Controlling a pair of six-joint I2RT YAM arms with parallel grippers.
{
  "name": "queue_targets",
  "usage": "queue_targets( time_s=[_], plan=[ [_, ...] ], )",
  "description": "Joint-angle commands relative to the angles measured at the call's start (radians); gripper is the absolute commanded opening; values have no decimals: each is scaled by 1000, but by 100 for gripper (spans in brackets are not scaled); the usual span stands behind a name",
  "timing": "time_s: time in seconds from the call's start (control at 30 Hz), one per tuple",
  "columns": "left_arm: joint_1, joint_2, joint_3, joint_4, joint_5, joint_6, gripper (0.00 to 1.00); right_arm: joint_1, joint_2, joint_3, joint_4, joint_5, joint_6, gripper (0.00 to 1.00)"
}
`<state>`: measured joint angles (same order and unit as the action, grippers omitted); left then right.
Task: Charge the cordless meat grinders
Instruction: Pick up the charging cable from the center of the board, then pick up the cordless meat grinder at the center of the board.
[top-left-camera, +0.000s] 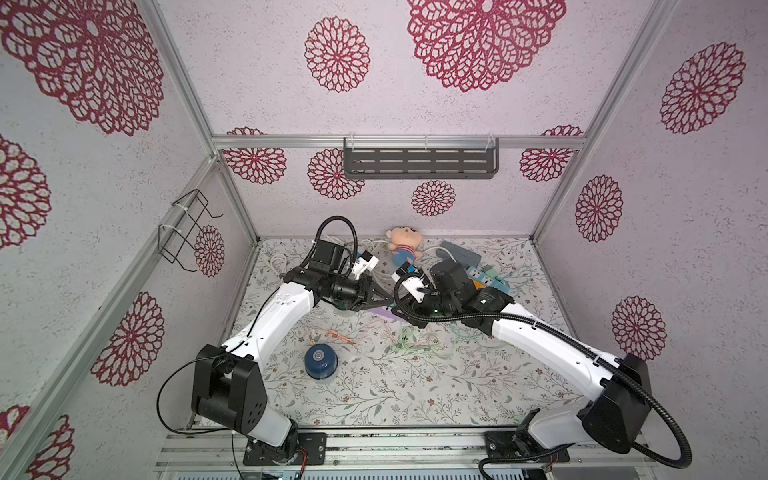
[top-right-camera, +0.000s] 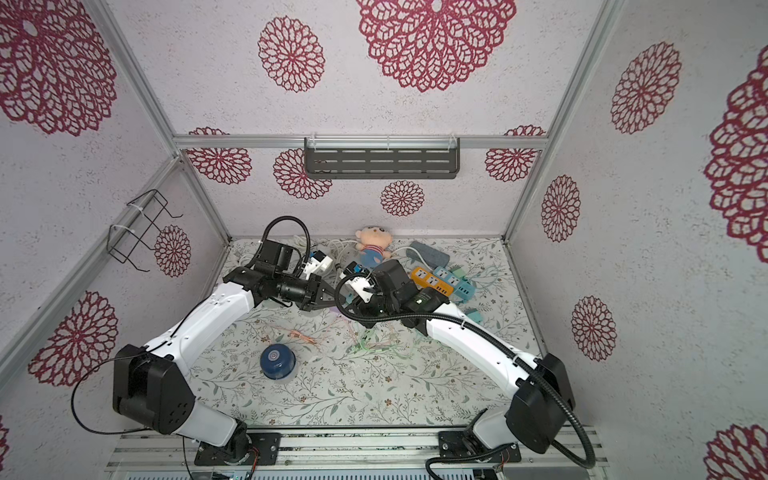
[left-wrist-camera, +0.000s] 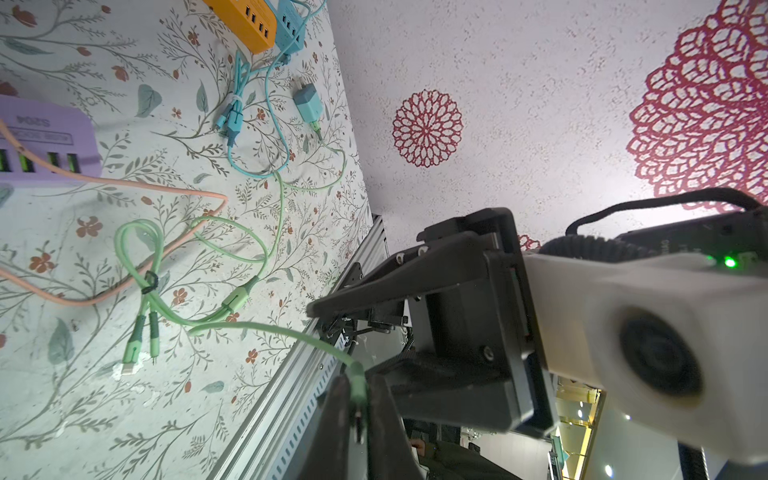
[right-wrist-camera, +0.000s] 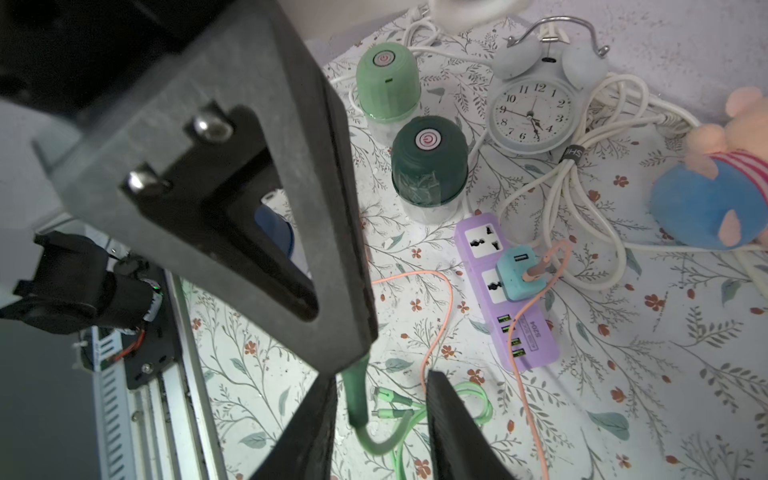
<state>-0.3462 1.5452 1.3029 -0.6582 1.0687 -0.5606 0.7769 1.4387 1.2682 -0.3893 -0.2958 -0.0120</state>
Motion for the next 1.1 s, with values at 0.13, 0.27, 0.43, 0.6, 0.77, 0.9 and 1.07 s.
queue_targets(
  time_s=[0.13,0.27,0.43,0.6,0.77,0.9,1.07],
  plan=[
    [-4,-14,18,-12,17,25,0,16,7,60,5,81,-24,25],
    [-4,-12,17,-12,17,25,0,18,6,61,12,94,-24,5],
    [9,-34,32,-40,-84,35,71,15,-1,42,27,112,-23,0],
    [85,-132,-13,30,-396,-3,97,-11,-16,-32,44,150,-6,0],
    [147,-232,-156,207,-659,-112,97,-61,-45,-120,72,165,24,0],
    [120,-38,50,-101,-994,39,97,-81,-65,-177,109,161,56,0],
    [114,195,168,-211,-1094,103,97,-85,-76,-205,115,158,77,0]
  ],
)
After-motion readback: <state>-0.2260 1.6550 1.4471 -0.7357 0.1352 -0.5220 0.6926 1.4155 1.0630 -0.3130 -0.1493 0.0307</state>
